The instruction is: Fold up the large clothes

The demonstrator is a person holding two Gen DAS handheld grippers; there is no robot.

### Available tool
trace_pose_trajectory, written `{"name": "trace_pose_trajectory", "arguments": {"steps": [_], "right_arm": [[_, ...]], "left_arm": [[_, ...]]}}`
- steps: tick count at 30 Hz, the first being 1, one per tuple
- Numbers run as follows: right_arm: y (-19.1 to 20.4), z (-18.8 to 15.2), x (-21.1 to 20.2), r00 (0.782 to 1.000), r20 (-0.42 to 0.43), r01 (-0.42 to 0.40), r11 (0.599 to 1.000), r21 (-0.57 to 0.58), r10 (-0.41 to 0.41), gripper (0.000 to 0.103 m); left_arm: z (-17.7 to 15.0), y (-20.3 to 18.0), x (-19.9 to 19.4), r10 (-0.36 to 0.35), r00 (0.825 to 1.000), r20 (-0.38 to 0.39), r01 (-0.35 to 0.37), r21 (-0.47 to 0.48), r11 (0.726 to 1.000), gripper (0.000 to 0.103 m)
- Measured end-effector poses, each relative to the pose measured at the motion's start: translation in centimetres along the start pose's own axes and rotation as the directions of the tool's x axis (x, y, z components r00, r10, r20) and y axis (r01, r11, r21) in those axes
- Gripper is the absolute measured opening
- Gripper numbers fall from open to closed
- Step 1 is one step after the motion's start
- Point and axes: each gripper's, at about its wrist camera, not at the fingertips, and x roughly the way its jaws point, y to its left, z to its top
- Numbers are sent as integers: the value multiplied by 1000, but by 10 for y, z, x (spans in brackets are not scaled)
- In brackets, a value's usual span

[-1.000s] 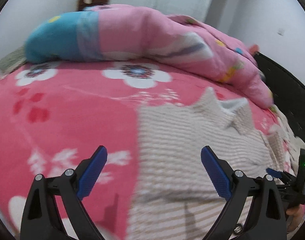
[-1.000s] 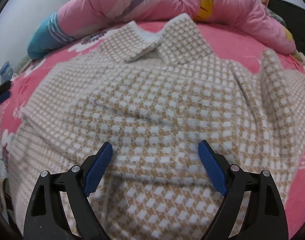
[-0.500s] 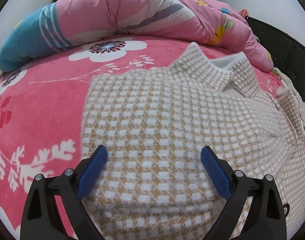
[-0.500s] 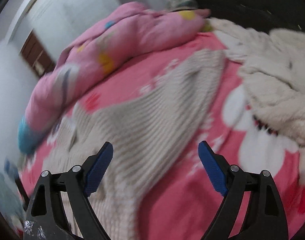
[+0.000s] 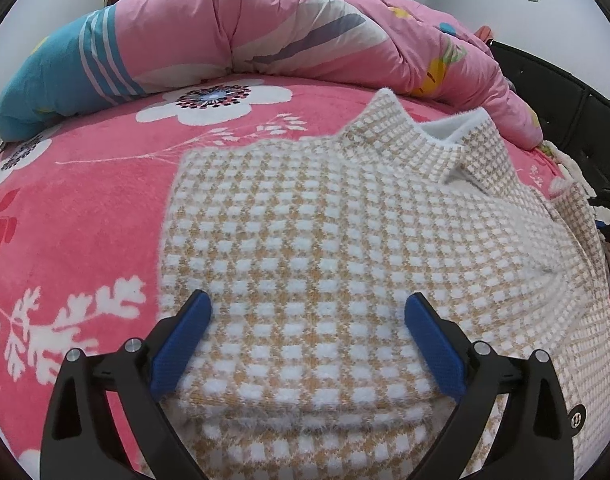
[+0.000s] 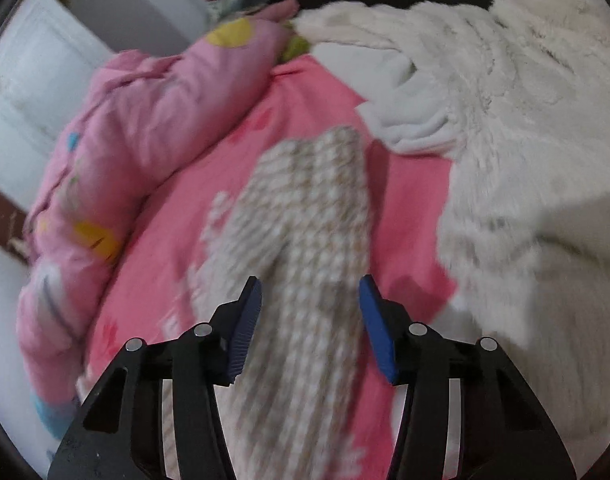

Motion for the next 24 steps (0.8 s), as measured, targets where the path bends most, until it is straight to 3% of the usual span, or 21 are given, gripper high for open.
{"name": "trace_pose_trajectory", "arguments": {"steps": [3,6,8,10,12,15,19,22,24], "right_arm": [[-7,4,16,1000,-14,24,999,41,-23,47],[-5,4,20,999,-11,45,999,13,-45,36],[-2,2,17,998,-5,66,997,-25,-67,13],[-2,3,4,999,22,25,999,-25,-24,7],[-3,2,-26,996,80,-40,999,-34,43,6],[2,-1,-75,984,162,-65,993,-99,80,6],[24,-23,-172,943,279,-121,967,-225,183,6],[58,-51,-230,911,320,-136,922,-362,261,6],[92,-78,-260,887,339,-126,871,-475,313,6]], "left_arm": [[-1,1,-1,-7,1000,8,7,-6,1000,96],[-1,2,-1,-12,1000,13,12,-9,1000,96],[-2,2,-1,-10,1000,14,10,-8,1000,96],[-2,2,-1,-9,1000,13,9,-8,1000,96],[-2,2,-1,-10,1000,14,10,-8,1000,96],[-2,3,-1,-15,1000,17,15,-11,1000,96],[-2,3,-2,-12,1000,17,12,-10,1000,96],[0,3,-2,-10,1000,5,10,-9,1000,96],[4,2,-6,-2,1000,-2,2,-8,1000,96]]}}
